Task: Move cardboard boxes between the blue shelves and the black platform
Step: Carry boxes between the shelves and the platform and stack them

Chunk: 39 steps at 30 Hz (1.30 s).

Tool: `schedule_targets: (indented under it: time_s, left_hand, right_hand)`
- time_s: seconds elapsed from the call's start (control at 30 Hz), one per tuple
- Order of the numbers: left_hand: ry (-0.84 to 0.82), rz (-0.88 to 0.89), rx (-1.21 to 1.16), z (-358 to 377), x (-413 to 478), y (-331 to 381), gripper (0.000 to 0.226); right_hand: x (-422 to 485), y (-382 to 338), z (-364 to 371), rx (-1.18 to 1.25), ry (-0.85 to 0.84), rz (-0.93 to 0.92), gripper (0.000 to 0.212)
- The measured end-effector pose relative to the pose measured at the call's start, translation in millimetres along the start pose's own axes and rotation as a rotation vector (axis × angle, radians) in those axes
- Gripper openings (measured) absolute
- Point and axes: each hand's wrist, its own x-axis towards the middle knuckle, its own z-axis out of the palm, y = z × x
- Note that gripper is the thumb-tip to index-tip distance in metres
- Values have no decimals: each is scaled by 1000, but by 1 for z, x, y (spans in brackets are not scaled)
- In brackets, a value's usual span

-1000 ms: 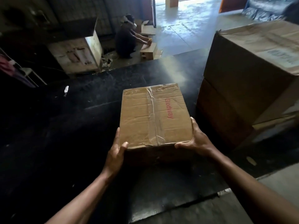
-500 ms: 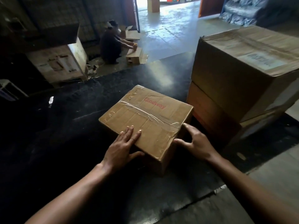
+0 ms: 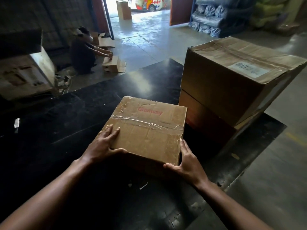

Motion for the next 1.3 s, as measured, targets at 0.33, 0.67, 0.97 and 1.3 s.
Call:
schedule_targets:
  time_s: [0.33,0.67,0.97,1.3]
  left_hand:
    - [76,284,88,36,-78,38,77]
    - [-73,476,218,-7,-7,-26,99]
    - [183,488,98,53,-6,89,80]
    - [78,277,151,9,28,-3,109]
  right_hand:
    - [66,14,-57,-166,58,67,84]
    - [36,-8,-13,-33,108,97,99]
    - [4,-23,6,32,104,58,113]
    - [-9,-28,20,-76,27,-45,122]
